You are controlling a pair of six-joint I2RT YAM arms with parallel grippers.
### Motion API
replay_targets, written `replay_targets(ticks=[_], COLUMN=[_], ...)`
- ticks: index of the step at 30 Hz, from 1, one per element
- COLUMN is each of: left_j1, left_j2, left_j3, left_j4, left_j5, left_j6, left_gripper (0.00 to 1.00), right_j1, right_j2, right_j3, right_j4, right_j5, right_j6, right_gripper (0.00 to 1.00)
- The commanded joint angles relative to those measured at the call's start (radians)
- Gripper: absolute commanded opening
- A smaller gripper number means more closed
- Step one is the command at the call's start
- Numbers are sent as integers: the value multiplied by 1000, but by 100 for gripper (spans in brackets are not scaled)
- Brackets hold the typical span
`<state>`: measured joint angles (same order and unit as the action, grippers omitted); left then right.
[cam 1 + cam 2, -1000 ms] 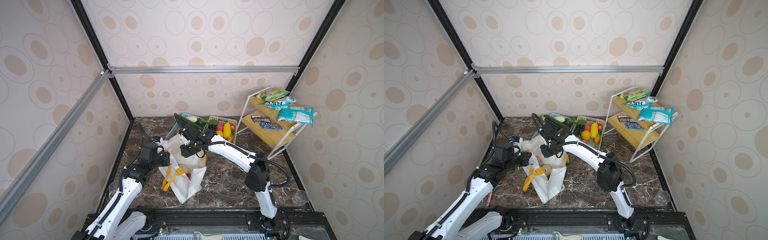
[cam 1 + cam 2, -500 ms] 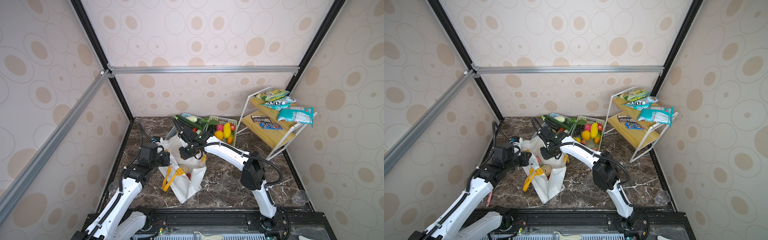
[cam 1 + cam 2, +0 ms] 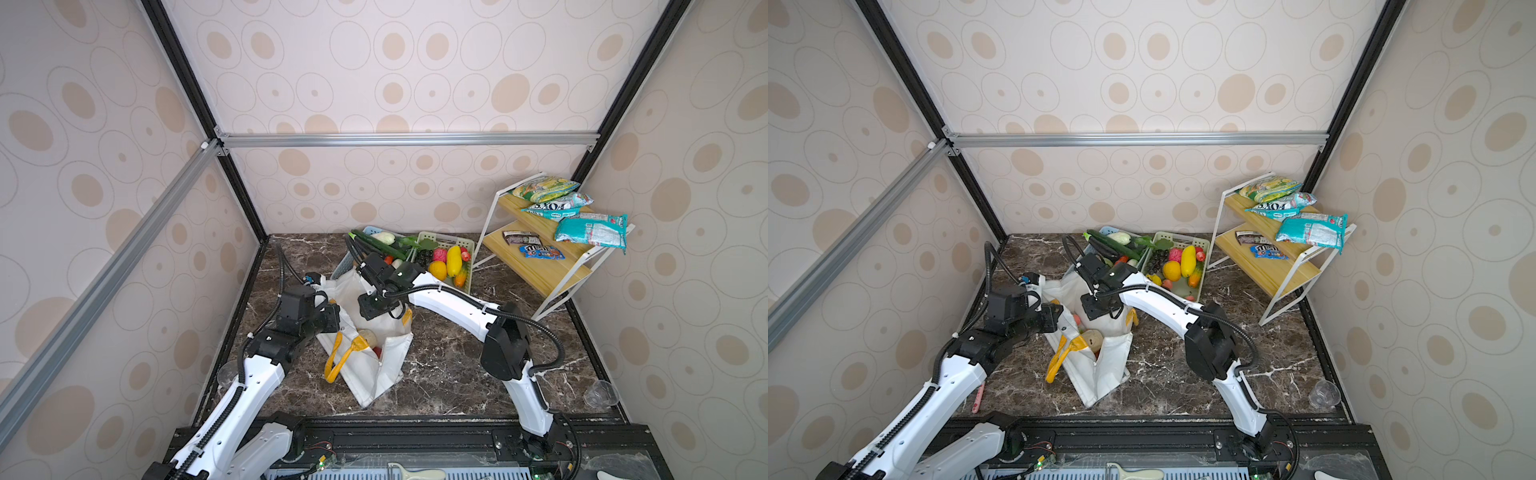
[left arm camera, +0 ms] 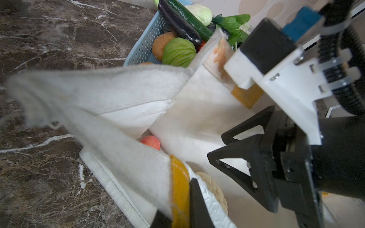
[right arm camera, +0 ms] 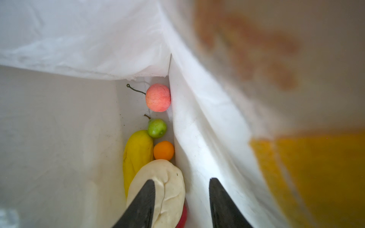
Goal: Place the food into the grocery bag and tie it
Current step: 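Open the right gripper to release the small orange fruit and lift out, then move the right gripper back over the pale-green fruit basket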
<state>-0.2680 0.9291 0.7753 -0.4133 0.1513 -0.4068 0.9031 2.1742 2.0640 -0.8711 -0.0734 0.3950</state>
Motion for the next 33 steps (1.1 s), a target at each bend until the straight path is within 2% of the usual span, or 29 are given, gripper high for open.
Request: replay_targets(ticks=[1, 10, 19, 27, 33], left_j1=[10, 10, 9, 9, 9], left_j2=[-16, -9, -6, 10, 14], left_j3=[32, 34, 35, 40, 49], left_j4=[5, 9, 12, 22, 19], left_j5=[-13, -12, -9, -2, -6], left_j6=[-4, -4, -3, -3, 3], left_gripper=[0, 0, 0, 0, 0], right_j1=[4, -32, -179, -344, -421], right_j2=[-98, -248, -370, -294, -191], right_j3=[-8, -83, -207, -205, -137], right_j4=[-19, 0, -31, -166, -243], right_j5=[18, 17, 63, 228, 269], right_j6=[-10, -34, -30, 30, 34], right_gripper=[48, 49, 51, 52, 53])
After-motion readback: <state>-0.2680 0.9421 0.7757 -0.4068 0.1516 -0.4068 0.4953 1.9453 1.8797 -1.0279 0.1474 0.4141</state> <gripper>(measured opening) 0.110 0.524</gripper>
